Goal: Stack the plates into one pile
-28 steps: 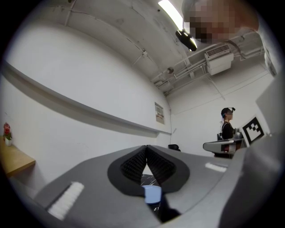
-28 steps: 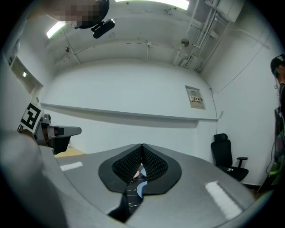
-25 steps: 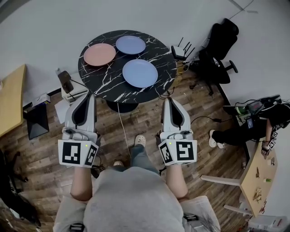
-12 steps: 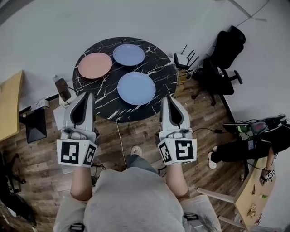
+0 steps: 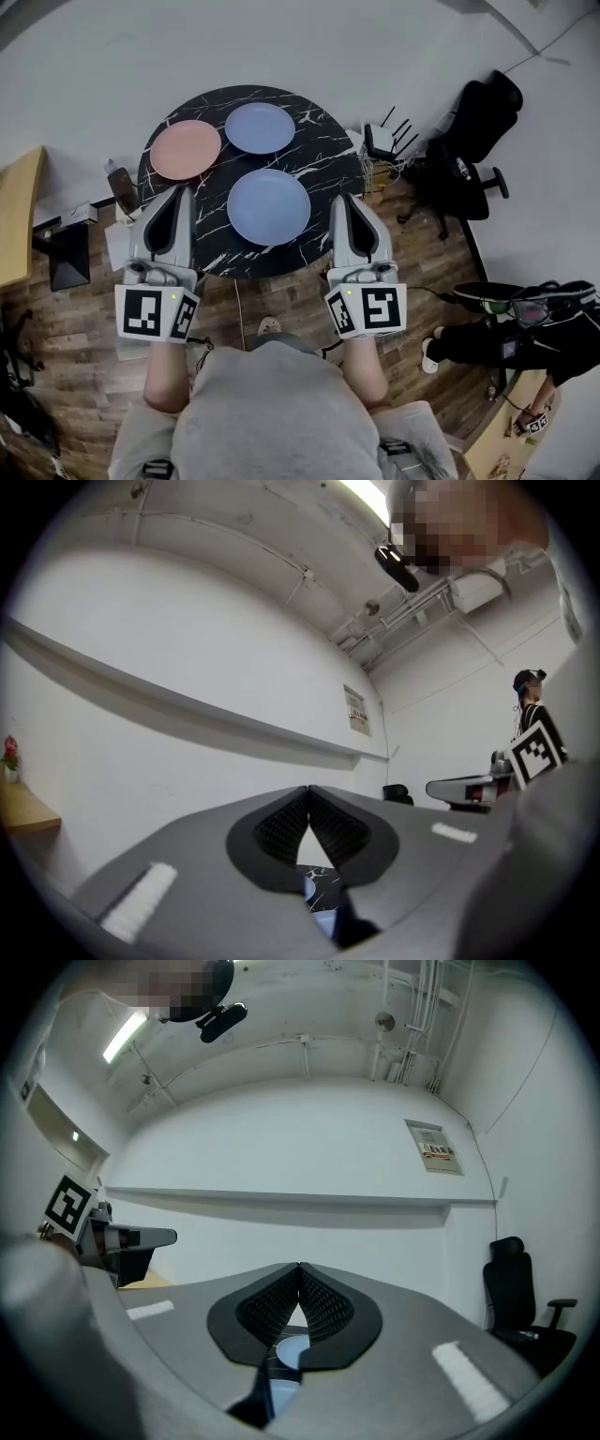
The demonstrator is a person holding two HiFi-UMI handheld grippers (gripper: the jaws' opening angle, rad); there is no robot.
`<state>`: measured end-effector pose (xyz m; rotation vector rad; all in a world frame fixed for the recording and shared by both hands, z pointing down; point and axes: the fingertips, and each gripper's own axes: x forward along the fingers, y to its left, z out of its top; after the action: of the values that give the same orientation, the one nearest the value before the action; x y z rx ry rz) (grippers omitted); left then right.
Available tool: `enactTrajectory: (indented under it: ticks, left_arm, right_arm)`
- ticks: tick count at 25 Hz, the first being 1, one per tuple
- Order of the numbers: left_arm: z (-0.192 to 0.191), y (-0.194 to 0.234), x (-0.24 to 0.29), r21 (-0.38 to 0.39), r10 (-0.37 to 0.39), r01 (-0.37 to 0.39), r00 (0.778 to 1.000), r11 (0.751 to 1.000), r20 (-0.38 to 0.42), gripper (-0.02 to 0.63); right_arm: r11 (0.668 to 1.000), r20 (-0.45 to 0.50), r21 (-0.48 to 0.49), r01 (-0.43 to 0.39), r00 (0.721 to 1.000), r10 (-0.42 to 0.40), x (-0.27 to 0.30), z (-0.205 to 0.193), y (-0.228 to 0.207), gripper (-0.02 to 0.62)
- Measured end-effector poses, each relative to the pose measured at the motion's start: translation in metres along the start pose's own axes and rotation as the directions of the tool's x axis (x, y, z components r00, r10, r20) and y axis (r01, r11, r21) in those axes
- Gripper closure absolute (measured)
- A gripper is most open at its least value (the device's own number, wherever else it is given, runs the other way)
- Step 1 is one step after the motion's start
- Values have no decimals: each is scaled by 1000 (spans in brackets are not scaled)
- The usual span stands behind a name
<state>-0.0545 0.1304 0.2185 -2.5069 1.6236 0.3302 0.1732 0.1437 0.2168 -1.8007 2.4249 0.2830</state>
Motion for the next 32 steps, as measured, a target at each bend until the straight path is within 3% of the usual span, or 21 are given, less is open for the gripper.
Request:
enactTrajectory:
  ticks: [9,20,27,32]
  left_arm:
    - [-18,-23,39,1,50,-50,999,999,-8,546]
    - [-42,-13,61,13,81,-80,995,997,-66,546]
    - [-71,7,96,-29,78,-82,990,996,-122,546]
    - [-115,22,110,-50,75,-89,970,995,-230,546]
  right_arm:
    - [998,-14,22,-54,998,54,29,-19,-46,592]
    - [993,-82,79,-92,992,98,65,-50,-52,591]
    - [989,-178,105,-100,977,118,103,-86,-58,591]
    - [987,-287,140,-74,951,112,122,-130,-61,591]
